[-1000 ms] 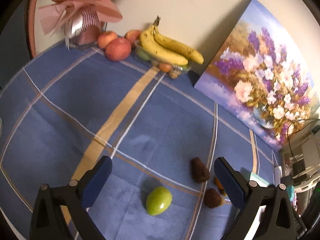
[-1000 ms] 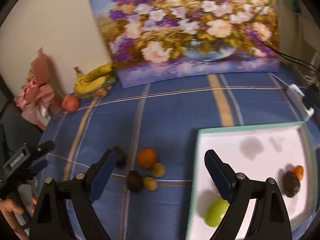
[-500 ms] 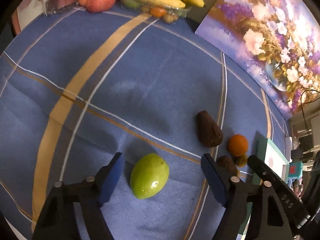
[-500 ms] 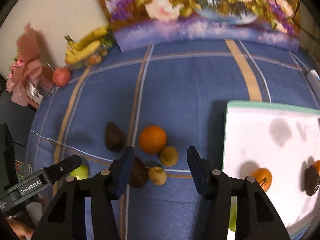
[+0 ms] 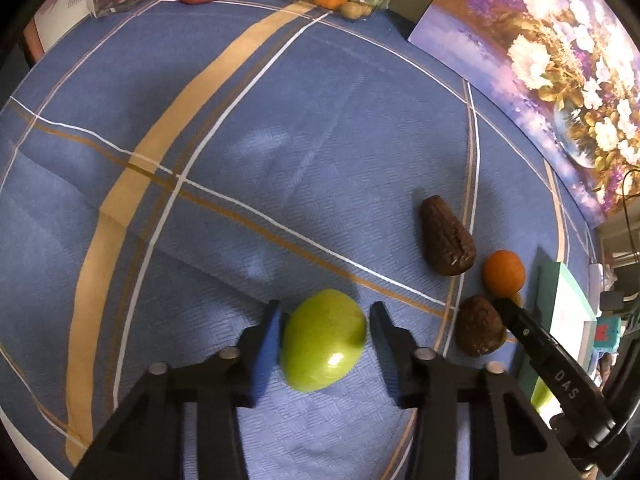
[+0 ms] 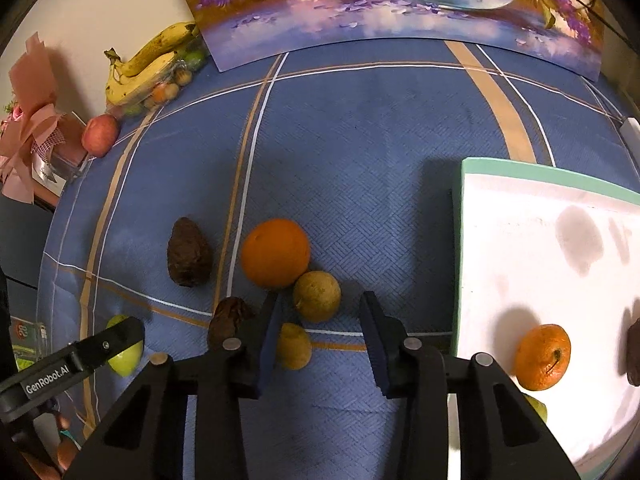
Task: Organize fruits
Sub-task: 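Grasp a green pear-like fruit with the left tool while the right tool grasps a small round brown fruit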
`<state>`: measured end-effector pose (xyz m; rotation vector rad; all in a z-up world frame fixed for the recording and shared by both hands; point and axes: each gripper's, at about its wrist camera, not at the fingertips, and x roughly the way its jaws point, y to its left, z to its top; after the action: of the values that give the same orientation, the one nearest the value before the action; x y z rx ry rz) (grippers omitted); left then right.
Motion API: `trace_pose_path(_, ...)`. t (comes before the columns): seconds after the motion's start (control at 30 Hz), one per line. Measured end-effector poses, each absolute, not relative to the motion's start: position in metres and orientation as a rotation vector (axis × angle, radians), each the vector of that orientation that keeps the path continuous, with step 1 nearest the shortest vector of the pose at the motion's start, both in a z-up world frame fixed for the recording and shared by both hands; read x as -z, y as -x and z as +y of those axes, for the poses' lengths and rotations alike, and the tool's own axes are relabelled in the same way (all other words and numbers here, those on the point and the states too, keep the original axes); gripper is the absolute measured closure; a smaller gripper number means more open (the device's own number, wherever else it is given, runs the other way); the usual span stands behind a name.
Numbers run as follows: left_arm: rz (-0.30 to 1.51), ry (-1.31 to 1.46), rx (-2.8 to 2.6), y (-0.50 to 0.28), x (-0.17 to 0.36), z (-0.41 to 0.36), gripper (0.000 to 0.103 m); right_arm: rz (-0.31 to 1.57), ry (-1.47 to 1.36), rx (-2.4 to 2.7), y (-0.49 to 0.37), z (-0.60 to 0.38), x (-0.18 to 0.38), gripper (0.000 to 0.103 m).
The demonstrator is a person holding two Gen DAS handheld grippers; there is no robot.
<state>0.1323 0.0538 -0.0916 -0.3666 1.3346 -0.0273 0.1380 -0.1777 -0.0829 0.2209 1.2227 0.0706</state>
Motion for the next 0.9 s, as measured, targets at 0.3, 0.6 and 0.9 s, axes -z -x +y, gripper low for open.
trace_pose_path(0.3,1.296,0.395,0.042,-0.13,0.086,0.056,0.059,1.198,-0.231,-0.085,-0.137,-0.177,0.083,0.077)
trace_pose_path(0.6,1.234,0.387,0.087,-0.13,0.062,0.047,0.059,1.156,-0.242,-0.085,-0.126,-0.186,0.064,0.077)
trace_pose_path(0.9,1.166,0.337,0.13,-0.122,0.036,0.03,0.059,1.089,-0.251,-0.077,-0.106,-0.198,0.023,0.077)
